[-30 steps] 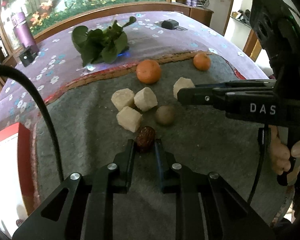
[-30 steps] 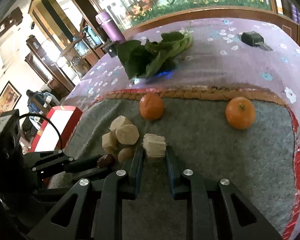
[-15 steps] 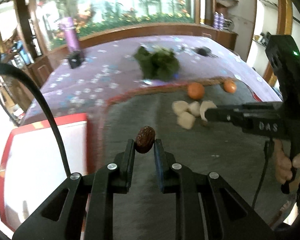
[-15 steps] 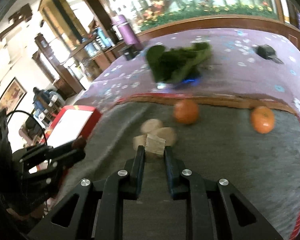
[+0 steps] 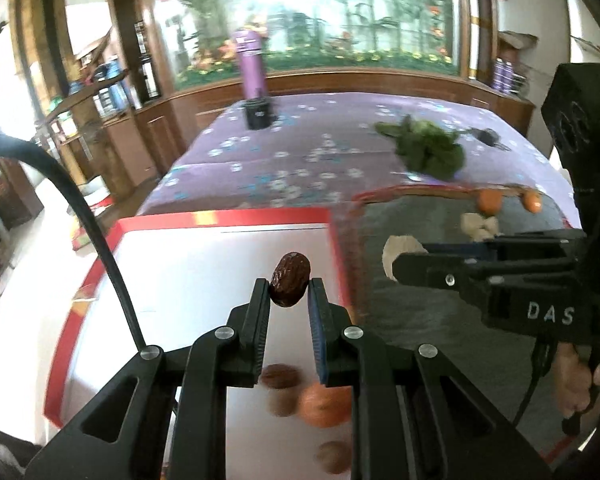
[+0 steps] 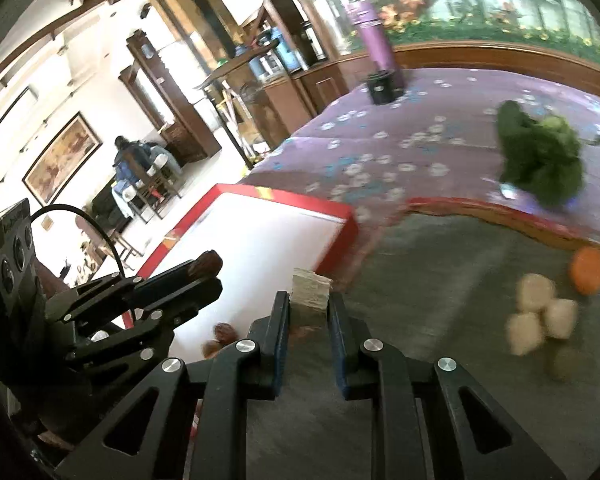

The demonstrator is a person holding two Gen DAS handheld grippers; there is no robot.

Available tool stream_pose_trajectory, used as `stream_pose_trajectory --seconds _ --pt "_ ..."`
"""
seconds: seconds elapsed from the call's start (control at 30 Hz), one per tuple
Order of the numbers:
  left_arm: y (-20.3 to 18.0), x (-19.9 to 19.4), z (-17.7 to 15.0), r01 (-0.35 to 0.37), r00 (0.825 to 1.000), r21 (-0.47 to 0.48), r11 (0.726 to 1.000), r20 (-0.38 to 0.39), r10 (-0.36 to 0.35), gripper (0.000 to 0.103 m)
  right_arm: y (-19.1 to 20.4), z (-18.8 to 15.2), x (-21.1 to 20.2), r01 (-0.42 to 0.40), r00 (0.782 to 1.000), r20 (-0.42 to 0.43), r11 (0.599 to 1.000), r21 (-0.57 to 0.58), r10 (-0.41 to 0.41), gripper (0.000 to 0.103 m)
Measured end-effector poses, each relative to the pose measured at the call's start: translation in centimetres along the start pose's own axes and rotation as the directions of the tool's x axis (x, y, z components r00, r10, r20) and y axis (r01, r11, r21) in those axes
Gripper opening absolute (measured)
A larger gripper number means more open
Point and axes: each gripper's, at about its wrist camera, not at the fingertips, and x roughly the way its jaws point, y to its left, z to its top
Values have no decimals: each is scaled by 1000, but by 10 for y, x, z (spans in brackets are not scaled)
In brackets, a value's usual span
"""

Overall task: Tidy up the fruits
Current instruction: 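Carry the white cube and red date over the white tray, then open both tools to drop the items and move back over the mat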

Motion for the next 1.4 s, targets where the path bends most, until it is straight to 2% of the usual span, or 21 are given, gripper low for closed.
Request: stream_pose_trajectory --seconds 0.2,0.6,0.77,0.9,0.93,0.97,1.0,1.1,1.23,1.3,1.4 --pt "31 9 -11 -60 998 -48 997 -21 59 17 31 0 33 -41 998 -41 999 -19 40 19" --pt "67 33 -30 -144 986 -95 985 -93 135 17 53 -10 73 -52 991 -126 998 -28 48 18" --pt "72 40 -34 -186 977 -93 978 -123 174 17 58 -13 82 -48 987 -154 998 -36 42 20" --pt "75 47 -37 -242 962 -85 967 -150 228 17 60 -14 82 -56 986 -161 998 -30 50 22" --pt "76 48 -38 -252 959 -82 964 -154 238 19 62 -14 80 -58 986 -161 998 -30 53 23" --pt "77 49 -38 -261 956 -82 962 -159 246 26 63 -13 78 -64 985 -162 998 -29 58 24" --pt "78 48 -39 -276 951 -84 958 -167 259 39 63 -12 77 -68 985 -161 997 -28 63 27" --pt "82 45 -38 -308 943 -93 947 -165 290 56 59 -8 63 -85 989 -126 996 -18 82 31" --pt "78 35 -33 -294 948 -87 952 -150 279 60 40 -1 37 -50 997 -54 999 -6 50 34" --pt "68 29 -29 -275 955 -74 959 -133 264 70 23 1 22 -30 999 -27 999 14 30 34" --pt "47 21 -21 -228 970 -37 973 -98 223 70 -12 -2 -6 9 1000 12 998 65 -10 34"
